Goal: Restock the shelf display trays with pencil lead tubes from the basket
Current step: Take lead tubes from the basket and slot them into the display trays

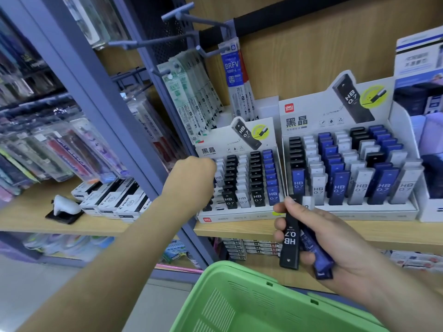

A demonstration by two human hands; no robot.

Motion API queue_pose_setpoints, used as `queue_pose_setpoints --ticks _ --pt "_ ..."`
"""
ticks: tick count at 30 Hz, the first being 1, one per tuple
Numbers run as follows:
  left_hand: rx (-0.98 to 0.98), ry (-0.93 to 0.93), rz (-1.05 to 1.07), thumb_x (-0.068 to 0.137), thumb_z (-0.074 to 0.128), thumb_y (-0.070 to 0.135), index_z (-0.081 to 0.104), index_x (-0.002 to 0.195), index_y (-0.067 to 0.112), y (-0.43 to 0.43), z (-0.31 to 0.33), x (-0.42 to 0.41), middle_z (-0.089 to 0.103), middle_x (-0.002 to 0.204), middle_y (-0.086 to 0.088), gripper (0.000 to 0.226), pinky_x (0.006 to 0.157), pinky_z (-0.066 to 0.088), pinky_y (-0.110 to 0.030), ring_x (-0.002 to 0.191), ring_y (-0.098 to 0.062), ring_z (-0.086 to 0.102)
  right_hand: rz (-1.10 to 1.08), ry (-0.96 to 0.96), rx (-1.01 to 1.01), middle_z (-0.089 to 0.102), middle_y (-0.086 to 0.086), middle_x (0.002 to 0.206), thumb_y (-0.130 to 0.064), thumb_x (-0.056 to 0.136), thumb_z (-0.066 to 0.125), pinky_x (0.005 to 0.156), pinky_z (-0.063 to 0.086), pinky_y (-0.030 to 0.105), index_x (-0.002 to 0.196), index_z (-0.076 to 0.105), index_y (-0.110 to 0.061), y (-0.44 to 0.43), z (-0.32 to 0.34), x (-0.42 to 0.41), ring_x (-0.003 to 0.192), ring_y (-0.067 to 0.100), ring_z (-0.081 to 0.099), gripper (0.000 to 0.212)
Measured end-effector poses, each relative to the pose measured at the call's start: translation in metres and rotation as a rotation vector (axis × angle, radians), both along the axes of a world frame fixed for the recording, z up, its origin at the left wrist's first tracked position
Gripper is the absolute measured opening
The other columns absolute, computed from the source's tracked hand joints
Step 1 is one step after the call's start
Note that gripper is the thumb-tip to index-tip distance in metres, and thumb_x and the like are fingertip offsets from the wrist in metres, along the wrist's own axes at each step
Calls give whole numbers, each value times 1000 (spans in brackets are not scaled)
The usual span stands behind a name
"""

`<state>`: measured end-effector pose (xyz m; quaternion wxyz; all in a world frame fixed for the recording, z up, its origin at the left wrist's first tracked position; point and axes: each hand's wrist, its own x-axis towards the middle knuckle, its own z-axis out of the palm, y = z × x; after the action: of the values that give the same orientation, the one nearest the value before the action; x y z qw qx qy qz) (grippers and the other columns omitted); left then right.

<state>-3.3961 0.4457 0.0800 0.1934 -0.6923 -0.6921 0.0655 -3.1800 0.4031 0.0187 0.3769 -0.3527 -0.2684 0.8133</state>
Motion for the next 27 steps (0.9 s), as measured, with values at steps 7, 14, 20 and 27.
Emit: queue_pose_setpoints --ticks 7,14,20,27 --pt "-581 -1572 -7 78 72 30 41 128 31 -78 -21 68 73 83 -6 59 66 56 -28 72 -20 71 -110 -11 70 75 9 86 -35 70 70 30 34 16 100 74 -13 -2 6 0 49 10 59 38" --pt "-229 -1598 1 78 75 5 67 92 22 -78 -34 62 65 71 -3 22 61 45 -29 63 -17 56 -149 -210 207 67 6 80 -35 55 80 33 31 19 101 74 -13 2 3 5 57 8 49 51" --pt "-12 -1763 -50 78 69 6 71 94 9 -78 -26 46 70 76 -8 17 61 54 -22 68 -16 67 -17 -262 234 65 4 68 -27 64 78 35 27 18 79 62 -13 2 -2 6 48 10 42 27" --pt "162 -1781 -144 83 64 5 68 95 7 -68 -13 38 70 80 -9 13 64 56 -23 76 -27 72 93 -101 99 61 12 71 15 82 52 35 26 18 103 63 -2 7 -2 8 49 12 40 28"
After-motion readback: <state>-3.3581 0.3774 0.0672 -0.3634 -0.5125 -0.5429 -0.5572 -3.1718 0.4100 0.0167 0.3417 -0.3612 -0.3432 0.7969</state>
